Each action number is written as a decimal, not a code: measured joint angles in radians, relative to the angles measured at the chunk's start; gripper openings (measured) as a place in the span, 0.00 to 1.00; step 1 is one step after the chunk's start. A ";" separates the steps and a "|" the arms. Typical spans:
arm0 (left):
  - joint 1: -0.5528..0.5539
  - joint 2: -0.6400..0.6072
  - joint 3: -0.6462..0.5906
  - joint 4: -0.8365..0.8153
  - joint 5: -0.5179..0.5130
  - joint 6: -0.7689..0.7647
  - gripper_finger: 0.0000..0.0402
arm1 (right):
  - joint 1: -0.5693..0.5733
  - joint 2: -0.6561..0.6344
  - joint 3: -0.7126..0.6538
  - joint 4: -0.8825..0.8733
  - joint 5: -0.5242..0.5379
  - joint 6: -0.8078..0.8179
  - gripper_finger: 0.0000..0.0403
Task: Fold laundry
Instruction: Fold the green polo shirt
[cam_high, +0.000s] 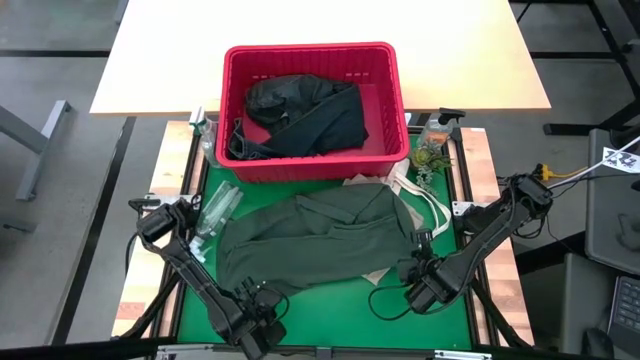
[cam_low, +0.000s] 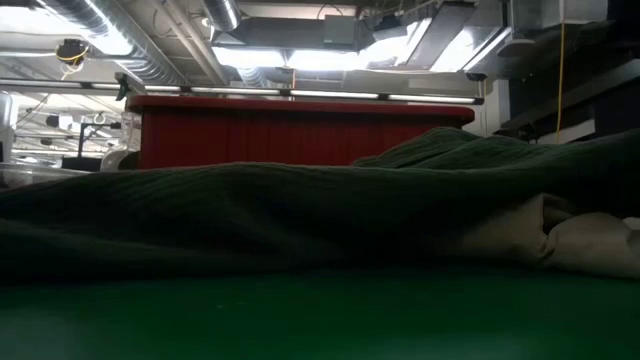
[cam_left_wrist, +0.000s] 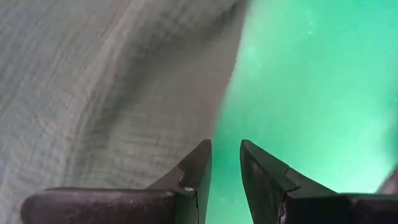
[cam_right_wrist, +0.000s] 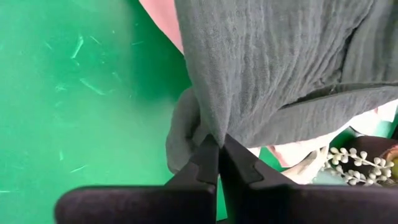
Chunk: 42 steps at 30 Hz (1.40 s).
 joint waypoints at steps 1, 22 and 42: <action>0.003 -0.003 -0.003 0.004 -0.004 -0.002 0.20 | 0.000 0.000 0.000 -0.001 0.000 0.000 0.01; -0.012 -0.009 -0.132 0.009 0.225 -0.046 0.20 | 0.000 0.000 0.001 -0.124 -0.050 -0.022 0.00; -0.025 -0.002 -0.035 0.006 0.304 0.051 0.20 | 0.000 0.000 0.067 -0.092 -0.279 -0.043 0.05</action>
